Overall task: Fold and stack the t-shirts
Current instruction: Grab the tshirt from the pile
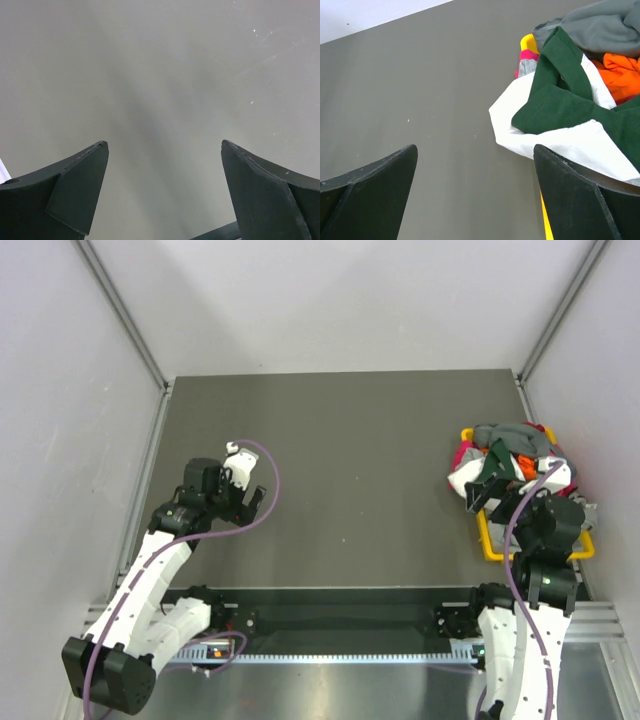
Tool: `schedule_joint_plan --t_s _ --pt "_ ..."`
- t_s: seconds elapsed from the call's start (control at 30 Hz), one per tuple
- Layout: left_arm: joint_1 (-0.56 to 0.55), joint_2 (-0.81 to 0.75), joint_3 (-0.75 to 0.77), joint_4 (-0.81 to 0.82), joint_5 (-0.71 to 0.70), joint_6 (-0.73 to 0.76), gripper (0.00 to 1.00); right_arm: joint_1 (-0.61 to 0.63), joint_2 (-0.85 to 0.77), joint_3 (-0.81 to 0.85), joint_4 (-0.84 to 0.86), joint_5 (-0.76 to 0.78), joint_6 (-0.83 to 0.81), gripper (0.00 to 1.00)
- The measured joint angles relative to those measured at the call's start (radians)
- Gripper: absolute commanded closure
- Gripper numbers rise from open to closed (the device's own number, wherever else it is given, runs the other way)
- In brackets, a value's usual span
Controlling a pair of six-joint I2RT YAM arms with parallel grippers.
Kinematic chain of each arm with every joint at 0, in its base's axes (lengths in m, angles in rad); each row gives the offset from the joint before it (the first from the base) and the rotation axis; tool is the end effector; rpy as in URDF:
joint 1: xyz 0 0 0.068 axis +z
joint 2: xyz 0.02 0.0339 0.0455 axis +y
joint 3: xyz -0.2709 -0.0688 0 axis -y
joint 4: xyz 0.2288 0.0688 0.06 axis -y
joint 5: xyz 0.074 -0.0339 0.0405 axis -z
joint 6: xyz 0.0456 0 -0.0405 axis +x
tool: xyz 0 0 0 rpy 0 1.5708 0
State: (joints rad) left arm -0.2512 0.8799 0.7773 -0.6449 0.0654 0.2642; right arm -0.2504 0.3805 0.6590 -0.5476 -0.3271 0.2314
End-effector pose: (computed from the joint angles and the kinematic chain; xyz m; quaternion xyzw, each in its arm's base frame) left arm 0.1627 -0.0448 0.2773 0.2461 0.8824 -0.0274 0.4001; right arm 0.0859 -0.0069 0.3035 0.0915 0.7858 0.1239 0.5990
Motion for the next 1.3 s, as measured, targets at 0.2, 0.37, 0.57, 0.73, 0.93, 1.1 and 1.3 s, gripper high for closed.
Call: schedule_joint_plan --t_s 0.2,0.37,0.57,0.73,0.93,1.1,1.3 --pt "0.000 0.000 0.000 0.000 0.000 0.000 0.01 0.000 -0.020 0.000 0.000 0.001 -0.002 0.00" --pt "0.000 0.000 0.000 -0.002 0.000 0.000 0.01 0.000 -0.050 0.000 0.001 0.003 -0.002 0.00" --pt "0.000 0.000 0.000 -0.003 0.016 0.006 0.01 0.000 -0.045 0.000 0.010 0.096 0.001 0.00" --pt "0.000 0.022 0.001 -0.006 0.113 0.052 0.01 0.000 0.153 0.079 0.016 0.306 -0.001 0.00" --pt "0.000 0.118 0.065 -0.021 0.098 0.068 0.01 0.000 0.516 0.214 0.039 0.423 -0.025 0.21" --pt "0.000 0.119 0.085 -0.014 0.103 0.072 0.01 0.001 0.639 0.215 -0.006 0.424 -0.055 1.00" --pt "0.000 0.119 0.090 -0.023 0.102 0.072 0.01 0.003 0.620 0.304 -0.108 0.438 -0.064 1.00"
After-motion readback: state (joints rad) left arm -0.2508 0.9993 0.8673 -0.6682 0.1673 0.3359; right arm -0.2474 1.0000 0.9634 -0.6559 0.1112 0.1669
